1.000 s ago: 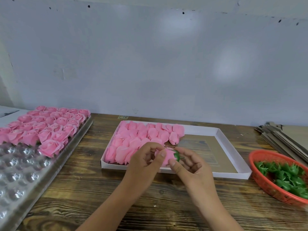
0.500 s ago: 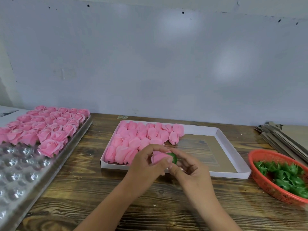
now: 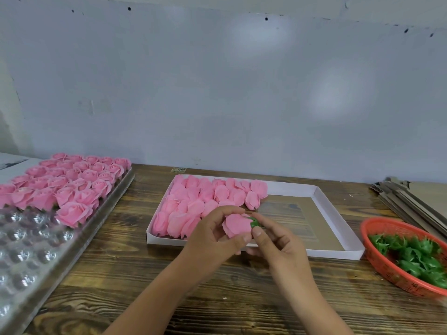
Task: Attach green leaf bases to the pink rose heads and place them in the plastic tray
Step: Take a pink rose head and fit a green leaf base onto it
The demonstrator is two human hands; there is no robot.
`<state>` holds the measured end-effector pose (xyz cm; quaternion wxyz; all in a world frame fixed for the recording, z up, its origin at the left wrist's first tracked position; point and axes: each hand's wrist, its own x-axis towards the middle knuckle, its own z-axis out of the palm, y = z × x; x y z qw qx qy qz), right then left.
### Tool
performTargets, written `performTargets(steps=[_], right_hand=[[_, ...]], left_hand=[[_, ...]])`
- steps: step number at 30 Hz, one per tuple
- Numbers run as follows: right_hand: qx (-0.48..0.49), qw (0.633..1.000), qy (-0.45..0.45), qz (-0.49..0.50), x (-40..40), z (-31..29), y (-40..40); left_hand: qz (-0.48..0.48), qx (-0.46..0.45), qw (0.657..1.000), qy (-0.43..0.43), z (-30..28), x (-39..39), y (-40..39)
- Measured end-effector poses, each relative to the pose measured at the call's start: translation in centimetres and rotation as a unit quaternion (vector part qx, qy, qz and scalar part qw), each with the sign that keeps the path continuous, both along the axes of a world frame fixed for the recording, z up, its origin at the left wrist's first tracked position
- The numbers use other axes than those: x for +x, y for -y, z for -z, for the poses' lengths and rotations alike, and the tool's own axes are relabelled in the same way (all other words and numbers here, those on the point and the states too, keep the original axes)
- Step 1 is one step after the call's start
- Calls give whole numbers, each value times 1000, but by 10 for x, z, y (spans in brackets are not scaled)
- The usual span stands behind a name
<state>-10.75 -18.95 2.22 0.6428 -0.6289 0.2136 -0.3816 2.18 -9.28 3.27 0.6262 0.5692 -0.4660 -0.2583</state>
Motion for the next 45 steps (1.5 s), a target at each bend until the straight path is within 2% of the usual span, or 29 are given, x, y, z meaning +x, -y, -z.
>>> performTargets(steps=[12, 18, 25, 30, 34, 37, 42, 45], right_hand=[[34, 999, 5, -25, 1, -1, 0], [16, 999, -10, -29, 2, 1, -4], [-4, 999, -35, -20, 2, 2, -3], [76, 995, 31, -62, 0, 0, -2], [145, 976, 104, -126, -1, -2, -2], [143, 976, 96, -134, 2, 0, -7], [108, 983, 47, -139, 5, 5, -13], [151, 971, 43, -181, 3, 3, -10]], left_hand=[[-31, -2, 997, -66, 3, 4, 4], [-83, -4, 995, 63, 9, 4, 6], [-71, 5, 997, 41, 5, 3, 5], [-68, -9, 997, -44, 4, 1, 5], [-28, -4, 999, -44, 7, 0, 6], [33, -6, 999, -40, 9, -7, 6], [-25, -27, 999, -4, 7, -9, 6], [-20, -15, 1000, -7, 3, -8, 3]])
